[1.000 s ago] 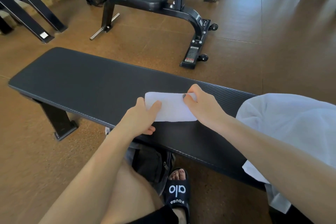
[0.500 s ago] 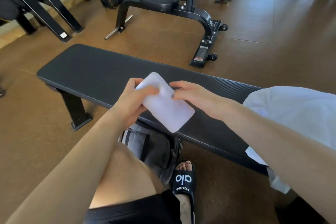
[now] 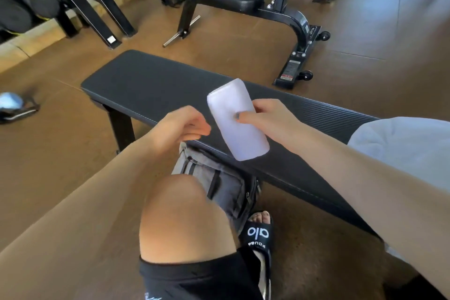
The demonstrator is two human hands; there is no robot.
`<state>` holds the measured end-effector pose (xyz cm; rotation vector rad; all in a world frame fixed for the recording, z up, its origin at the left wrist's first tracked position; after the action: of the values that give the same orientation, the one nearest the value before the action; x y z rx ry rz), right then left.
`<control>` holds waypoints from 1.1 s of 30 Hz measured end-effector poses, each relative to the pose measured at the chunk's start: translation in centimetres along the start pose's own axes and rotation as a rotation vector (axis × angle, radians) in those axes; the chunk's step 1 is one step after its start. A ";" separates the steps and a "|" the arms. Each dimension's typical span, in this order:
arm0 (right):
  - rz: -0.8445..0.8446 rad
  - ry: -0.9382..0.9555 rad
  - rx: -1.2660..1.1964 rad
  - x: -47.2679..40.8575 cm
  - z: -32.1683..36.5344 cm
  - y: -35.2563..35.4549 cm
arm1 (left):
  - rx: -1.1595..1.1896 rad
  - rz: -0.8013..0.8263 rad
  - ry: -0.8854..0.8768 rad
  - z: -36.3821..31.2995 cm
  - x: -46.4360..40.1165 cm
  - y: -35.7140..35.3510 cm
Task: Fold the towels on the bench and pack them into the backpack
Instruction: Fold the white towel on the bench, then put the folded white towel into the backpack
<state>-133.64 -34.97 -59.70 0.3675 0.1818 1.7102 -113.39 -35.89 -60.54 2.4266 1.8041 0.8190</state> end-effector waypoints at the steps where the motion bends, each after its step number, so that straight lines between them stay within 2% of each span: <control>1: -0.043 0.021 0.041 0.1 -0.1 -0.1 | -0.154 0.059 0.047 1.1 0.4 -0.3; 4: -0.146 0.062 0.138 0.8 -0.1 -1.2 | -0.677 0.214 -0.038 3.8 1.0 -0.6; 7: -0.231 0.092 0.182 1.6 0.4 -2.4 | -1.075 0.315 -0.090 4.8 1.6 -1.6; 9: -0.269 0.100 0.172 2.1 0.6 -3.1 | -1.300 0.278 -0.235 3.7 1.4 -3.3; 11: -0.288 0.107 0.154 2.3 0.5 -3.5 | -1.402 0.198 -0.382 2.9 1.5 -4.4; 16: -0.298 0.140 0.184 2.5 0.7 -4.5 | -1.510 0.116 -0.472 5.8 2.9 -4.6; 22: -0.299 0.151 0.125 2.7 1.1 -6.2 | -1.408 0.142 -0.277 5.9 2.9 -3.7; 27: -0.312 0.146 0.146 2.8 1.4 -6.5 | -1.350 0.312 -0.119 7.8 6.5 -2.2; 33: -0.196 0.140 0.193 3.1 0.7 -13.1 | -1.384 0.346 -0.202 9.3 10.8 -1.9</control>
<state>-121.63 -29.70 -62.87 0.3598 0.4725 1.5291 -109.10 -22.83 -64.85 1.6757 0.3476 1.1829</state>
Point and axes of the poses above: each hand's wrist, its own x-axis away from the middle knuckle, its own y-axis out of the back of the hand, z = x × y, the point moved 9 cm from there along -x, towards the middle knuckle, and after that the axes turned 2 degrees about y, right-handed, at the moved point
